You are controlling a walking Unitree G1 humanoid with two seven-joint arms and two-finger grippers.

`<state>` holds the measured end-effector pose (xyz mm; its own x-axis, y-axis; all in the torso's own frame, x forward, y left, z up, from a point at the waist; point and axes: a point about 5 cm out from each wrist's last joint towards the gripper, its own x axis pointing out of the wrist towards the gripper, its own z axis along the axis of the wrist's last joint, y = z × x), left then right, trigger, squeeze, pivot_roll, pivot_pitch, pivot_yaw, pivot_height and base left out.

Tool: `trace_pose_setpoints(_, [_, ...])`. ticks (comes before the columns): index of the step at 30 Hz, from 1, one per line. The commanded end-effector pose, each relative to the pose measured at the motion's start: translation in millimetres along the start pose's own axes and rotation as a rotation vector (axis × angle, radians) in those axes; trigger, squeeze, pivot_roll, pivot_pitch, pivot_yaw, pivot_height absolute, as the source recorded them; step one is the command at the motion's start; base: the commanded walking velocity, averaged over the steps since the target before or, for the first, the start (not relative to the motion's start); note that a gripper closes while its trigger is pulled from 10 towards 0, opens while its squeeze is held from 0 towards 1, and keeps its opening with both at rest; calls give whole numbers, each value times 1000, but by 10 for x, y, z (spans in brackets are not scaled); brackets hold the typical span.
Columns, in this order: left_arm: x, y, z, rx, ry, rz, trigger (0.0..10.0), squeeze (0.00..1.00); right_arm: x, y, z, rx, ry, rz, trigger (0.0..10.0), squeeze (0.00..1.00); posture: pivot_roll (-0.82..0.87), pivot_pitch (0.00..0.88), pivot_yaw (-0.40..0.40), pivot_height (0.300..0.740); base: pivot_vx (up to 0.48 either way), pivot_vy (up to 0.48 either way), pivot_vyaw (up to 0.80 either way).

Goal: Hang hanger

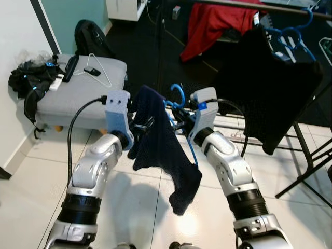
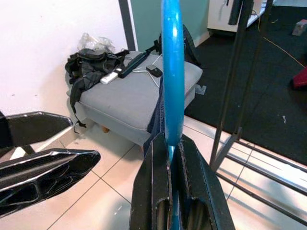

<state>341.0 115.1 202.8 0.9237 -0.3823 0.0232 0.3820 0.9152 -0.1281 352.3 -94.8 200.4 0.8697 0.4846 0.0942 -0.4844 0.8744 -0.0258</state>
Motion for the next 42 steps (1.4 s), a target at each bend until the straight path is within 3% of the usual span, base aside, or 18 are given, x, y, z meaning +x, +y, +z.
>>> trace_pose_setpoints(1, [21, -3, -76, -24, 46, 4, 10000, 1000, 29, 29, 33, 0, 1, 9, 10000, 0, -39, 182, -22, 740, 0, 0, 0])
trace_pose_setpoints(13, [106, -60, -182, 10, 96, 4, 10000, 996, 71, 118, 118, 34, -18, 36, 10000, 0, -37, 193, -4, 740, 0, 0, 0])
trace_pose_setpoints(14, [133, -68, -206, 29, 95, 3, 10000, 55, 79, 137, 141, 41, -23, 42, 10000, 0, -41, 199, 0, 740, 0, 0, 0])
trace_pose_setpoints(15, [153, -89, -235, 49, 97, -11, 10000, 0, 85, 153, 161, 46, -27, 48, 10000, 0, -42, 202, 2, 740, 0, 0, 0])
trace_pose_setpoints(24, [205, -121, -277, 98, 104, -17, 10000, 0, 106, 182, 216, 58, -39, 56, 10000, 0, -44, 210, 9, 740, 0, 0, 0])
trace_pose_setpoints(32, [367, 17, -208, 37, 63, 111, 10000, 0, 102, 275, 295, 66, -36, 110, 10000, 0, -57, 227, 21, 740, 0, 0, 0])
trace_pose_setpoints(42, [418, 83, -246, 68, 62, 170, 10000, 0, 99, 341, 303, 67, -16, 141, 10000, 0, -59, 231, 22, 740, 0, 0, 0])
